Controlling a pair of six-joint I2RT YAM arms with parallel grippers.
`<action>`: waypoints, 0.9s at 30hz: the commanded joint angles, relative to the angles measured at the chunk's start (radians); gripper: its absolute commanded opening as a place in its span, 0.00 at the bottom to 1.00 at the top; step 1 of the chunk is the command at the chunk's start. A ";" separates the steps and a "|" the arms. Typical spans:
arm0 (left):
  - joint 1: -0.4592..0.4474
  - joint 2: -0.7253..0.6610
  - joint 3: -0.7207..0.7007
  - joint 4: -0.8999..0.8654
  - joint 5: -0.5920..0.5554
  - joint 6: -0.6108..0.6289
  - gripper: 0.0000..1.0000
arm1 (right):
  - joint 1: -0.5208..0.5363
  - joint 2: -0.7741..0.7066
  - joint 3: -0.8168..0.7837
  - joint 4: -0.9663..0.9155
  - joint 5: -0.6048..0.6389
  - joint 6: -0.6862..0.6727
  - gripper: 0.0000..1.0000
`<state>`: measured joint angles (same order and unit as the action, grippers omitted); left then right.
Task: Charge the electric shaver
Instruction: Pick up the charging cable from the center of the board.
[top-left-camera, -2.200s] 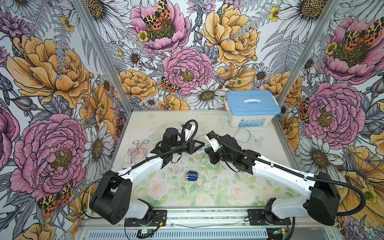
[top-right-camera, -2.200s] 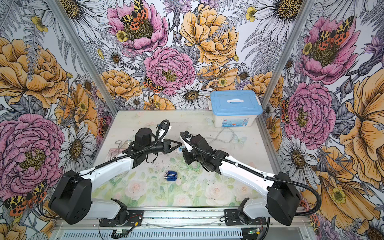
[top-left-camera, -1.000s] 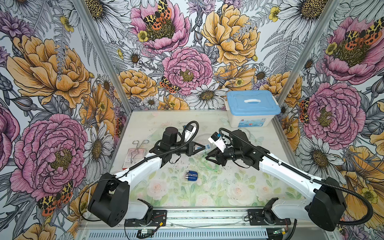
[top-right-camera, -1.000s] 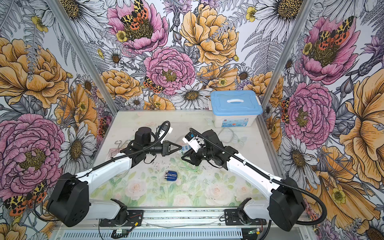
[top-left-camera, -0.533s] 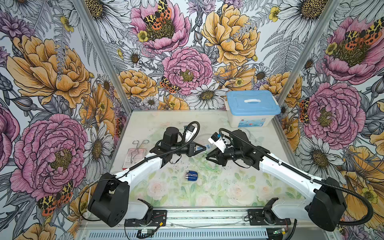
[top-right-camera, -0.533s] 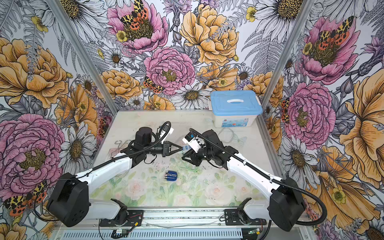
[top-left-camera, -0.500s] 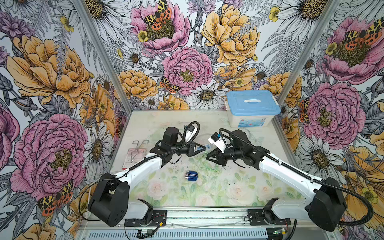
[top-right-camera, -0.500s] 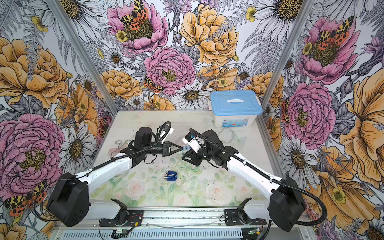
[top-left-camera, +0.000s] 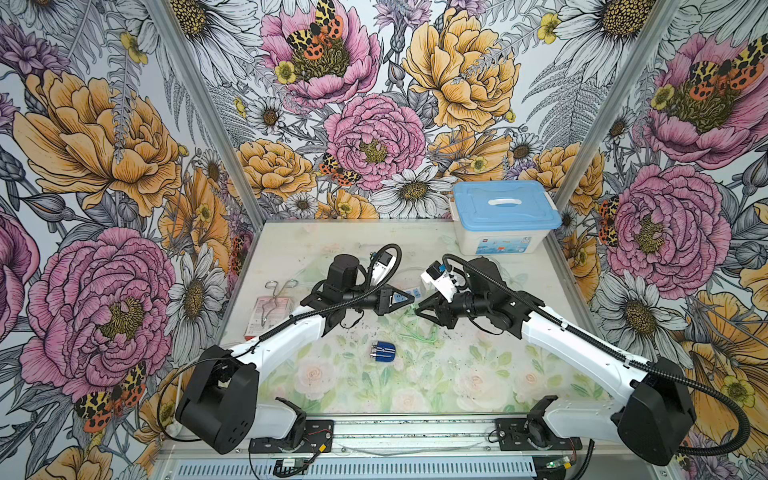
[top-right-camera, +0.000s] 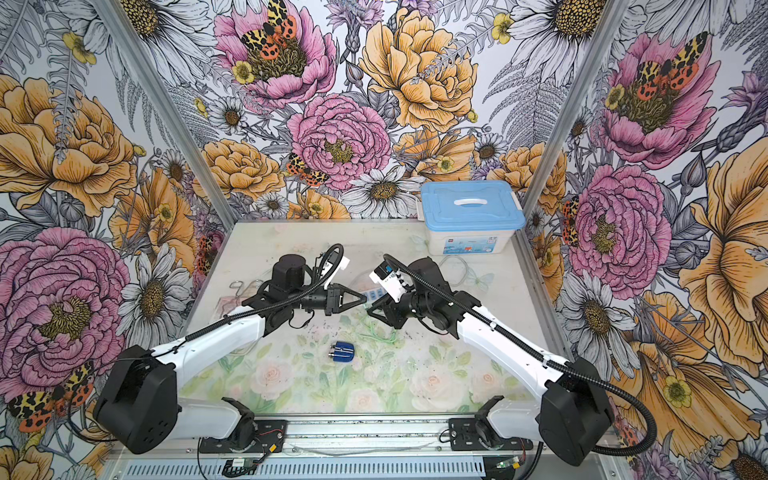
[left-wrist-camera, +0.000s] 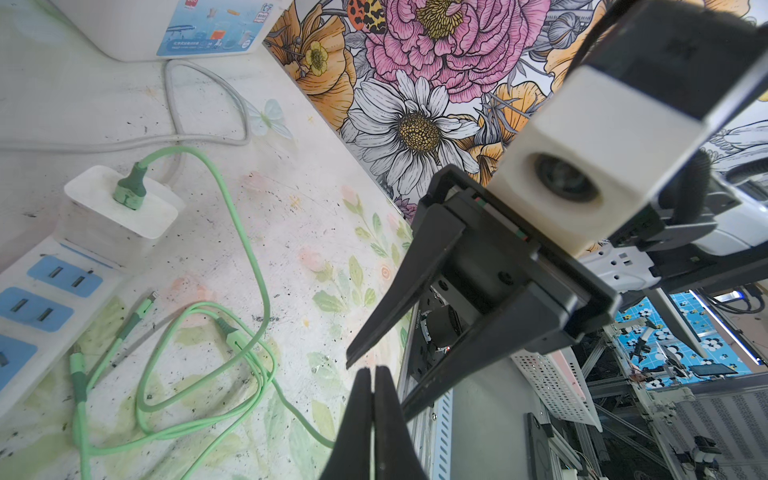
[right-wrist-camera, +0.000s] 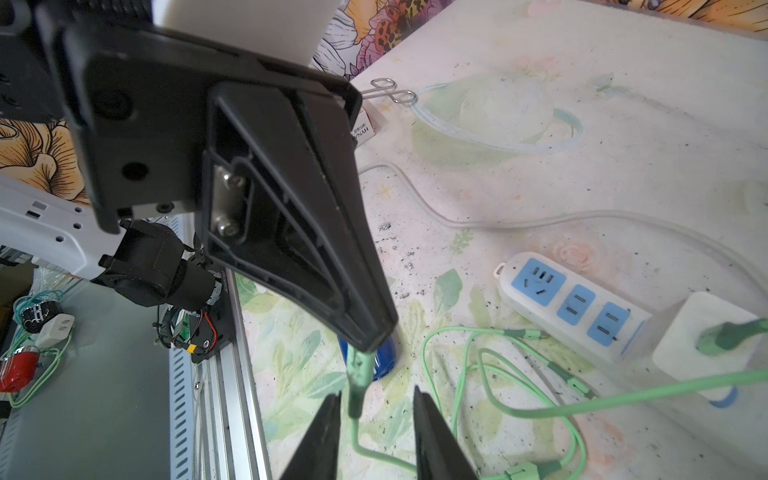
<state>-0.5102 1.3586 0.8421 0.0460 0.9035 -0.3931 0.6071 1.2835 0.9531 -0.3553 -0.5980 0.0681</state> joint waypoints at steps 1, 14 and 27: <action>-0.011 -0.009 0.038 -0.001 0.025 0.019 0.00 | -0.003 0.024 0.043 0.016 -0.017 -0.019 0.33; -0.016 -0.001 0.037 0.011 0.028 0.017 0.00 | -0.001 0.024 0.053 0.025 -0.022 -0.015 0.24; -0.020 0.008 0.017 0.035 0.031 0.007 0.00 | -0.004 0.001 0.050 0.043 -0.003 -0.004 0.17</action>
<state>-0.5182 1.3594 0.8532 0.0532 0.9035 -0.3935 0.6075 1.3041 0.9764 -0.3550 -0.6220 0.0612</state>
